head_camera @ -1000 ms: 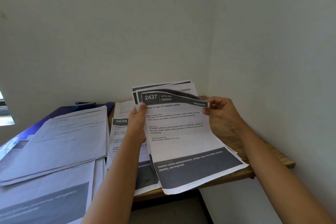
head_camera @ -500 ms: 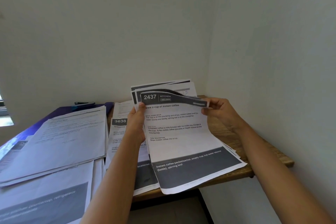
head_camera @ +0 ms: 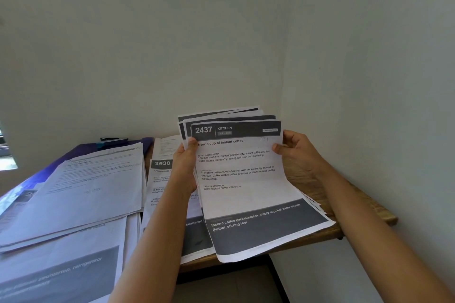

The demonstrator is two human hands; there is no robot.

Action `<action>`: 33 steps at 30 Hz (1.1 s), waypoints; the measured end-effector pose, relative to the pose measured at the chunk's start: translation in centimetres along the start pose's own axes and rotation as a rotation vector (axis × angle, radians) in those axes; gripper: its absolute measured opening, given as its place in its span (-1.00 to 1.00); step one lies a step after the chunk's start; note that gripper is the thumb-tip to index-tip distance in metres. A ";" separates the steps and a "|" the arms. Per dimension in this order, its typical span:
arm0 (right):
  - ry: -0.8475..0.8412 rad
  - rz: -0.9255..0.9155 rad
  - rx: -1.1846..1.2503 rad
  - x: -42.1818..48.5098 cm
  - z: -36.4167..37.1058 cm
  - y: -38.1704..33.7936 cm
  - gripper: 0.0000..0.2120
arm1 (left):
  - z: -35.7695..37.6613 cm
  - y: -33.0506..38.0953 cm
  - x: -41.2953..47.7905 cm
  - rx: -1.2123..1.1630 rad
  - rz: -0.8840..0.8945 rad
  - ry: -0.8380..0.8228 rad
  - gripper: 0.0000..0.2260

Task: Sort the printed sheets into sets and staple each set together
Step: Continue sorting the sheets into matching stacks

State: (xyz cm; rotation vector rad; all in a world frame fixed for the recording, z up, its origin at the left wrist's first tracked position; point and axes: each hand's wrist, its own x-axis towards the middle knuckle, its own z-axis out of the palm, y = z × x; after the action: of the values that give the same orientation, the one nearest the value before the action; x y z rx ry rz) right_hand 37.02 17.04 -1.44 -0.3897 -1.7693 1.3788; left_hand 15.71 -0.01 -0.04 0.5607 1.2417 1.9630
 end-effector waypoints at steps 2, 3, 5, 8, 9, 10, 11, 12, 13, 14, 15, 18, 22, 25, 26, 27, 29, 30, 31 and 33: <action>0.004 -0.016 0.009 0.0 -0.1 0.0 -0.48 | 0.0 0.0 0.1 0.002 0.004 -0.001 -0.86; 0.007 -0.029 0.002 0.0 -0.1 0.0 -0.56 | 0.0 -0.1 0.1 0.002 0.007 0.000 -0.86; 0.044 -0.050 -0.032 0.0 -0.2 0.0 -0.70 | 0.0 -0.1 0.1 -0.001 0.008 0.007 -0.87; 0.064 -0.089 -0.029 0.0 -0.2 -0.4 -0.71 | 0.0 -0.1 0.2 0.000 0.002 0.017 -0.87; 0.051 -0.101 -0.015 -0.1 -0.1 -0.6 -0.68 | -0.1 -0.2 0.2 0.001 -0.002 0.024 -0.86; 0.033 -0.105 0.008 -0.1 -0.1 -0.9 -0.63 | -0.1 -0.2 0.2 0.003 -0.004 0.030 -0.86; 0.012 -0.094 0.037 -0.2 -0.1 -1.0 -0.58 | -0.1 -0.2 0.2 0.003 -0.004 0.031 -0.86; -0.015 -0.085 0.051 -0.3 -0.1 -1.1 -0.56 | -0.1 -0.2 0.2 0.002 -0.003 0.029 -0.86; -0.045 -0.088 0.036 -0.4 0.1 -1.4 -0.58 | 0.0 -0.2 0.2 -0.001 -0.001 0.027 -0.86; -0.086 -0.097 -0.002 -0.6 0.2 -1.6 -0.64 | 0.0 -0.2 0.2 -0.002 -0.001 0.028 -0.86; -0.131 -0.097 -0.032 -0.9 0.3 -1.9 -0.71 | 0.0 -0.2 0.2 0.000 0.000 0.029 -0.86; -0.242 -0.048 -0.091 -1.3 0.4 -2.1 -0.68 | 0.0 -0.2 0.3 0.016 0.008 0.027 -0.85; -0.268 -0.024 -0.132 -1.4 0.4 -2.0 -0.70 | 0.0 -0.3 0.4 0.026 0.010 0.029 -0.85; -0.164 -0.065 -0.070 -1.1 0.5 -1.9 -0.76 | 0.0 -0.2 0.4 0.013 0.006 0.028 -0.85; -0.136 -0.075 -0.053 -0.9 0.4 -1.8 -0.79 | 0.0 -0.2 0.4 0.009 0.003 0.026 -0.85; -0.113 -0.082 -0.046 -0.7 0.4 -1.7 -0.80 | 0.0 -0.2 0.3 0.009 0.002 0.024 -0.85; -0.079 -0.080 -0.038 -0.3 0.1 -1.1 -0.60 | 0.0 -0.2 0.3 0.010 -0.001 0.018 -0.85; -0.059 -0.062 -0.021 -0.1 0.0 -0.7 -0.53 | -0.1 -0.2 0.2 0.010 -0.003 0.015 -0.85; -0.039 -0.042 0.004 0.0 0.0 -0.5 -0.50 | -0.1 -0.2 0.2 0.010 -0.004 0.012 -0.85; -0.017 -0.022 0.022 0.1 0.0 -0.4 -0.54 | 0.0 -0.2 0.1 0.014 -0.006 0.006 -0.85</action>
State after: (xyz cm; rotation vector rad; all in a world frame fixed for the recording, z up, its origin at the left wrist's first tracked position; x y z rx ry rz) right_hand 37.08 16.94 -1.05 -0.3473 -1.7660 1.3886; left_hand 15.71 0.07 -0.27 0.5584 1.2598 1.9538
